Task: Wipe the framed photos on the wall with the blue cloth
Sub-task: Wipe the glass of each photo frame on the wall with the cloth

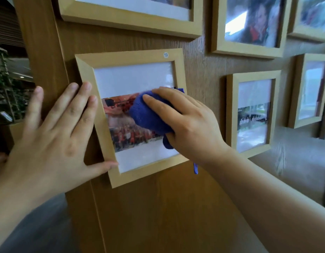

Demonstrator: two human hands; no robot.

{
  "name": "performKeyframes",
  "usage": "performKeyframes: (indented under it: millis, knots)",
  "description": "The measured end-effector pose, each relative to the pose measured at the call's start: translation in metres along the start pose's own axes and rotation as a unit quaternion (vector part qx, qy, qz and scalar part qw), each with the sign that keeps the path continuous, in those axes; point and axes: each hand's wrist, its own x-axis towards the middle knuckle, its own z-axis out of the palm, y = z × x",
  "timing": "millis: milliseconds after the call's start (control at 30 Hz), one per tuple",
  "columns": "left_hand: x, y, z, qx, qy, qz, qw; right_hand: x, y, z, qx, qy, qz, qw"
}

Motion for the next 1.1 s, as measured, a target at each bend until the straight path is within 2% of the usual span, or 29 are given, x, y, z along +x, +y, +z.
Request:
performKeyframes:
  millis: [200,367,467,733,967,1100]
  knots:
    - [0.015,0.009,0.007,-0.065,0.047,-0.013,0.997,-0.023,0.008,-0.028,-0.019,-0.007,0.032,0.999]
    - [0.035,0.036,-0.003,-0.108,0.105,0.028,0.988,-0.042,0.020,-0.053,-0.057,-0.052,0.086,0.993]
    - [0.047,0.063,-0.010,-0.106,0.113,0.067,0.986,-0.052,0.026,-0.064,-0.075,-0.042,0.129,0.988]
    - [0.091,0.136,-0.002,-0.126,0.057,0.109,0.984,-0.081,0.075,-0.076,-0.088,-0.021,0.169,0.981]
    - [0.146,0.188,0.018,-0.108,0.032,0.075,0.991,-0.095,0.152,-0.070,-0.053,-0.019,0.172,0.983]
    - [0.170,0.209,0.034,-0.075,0.004,0.053,0.996,-0.096,0.185,-0.060,-0.031,0.014,0.192,0.981]
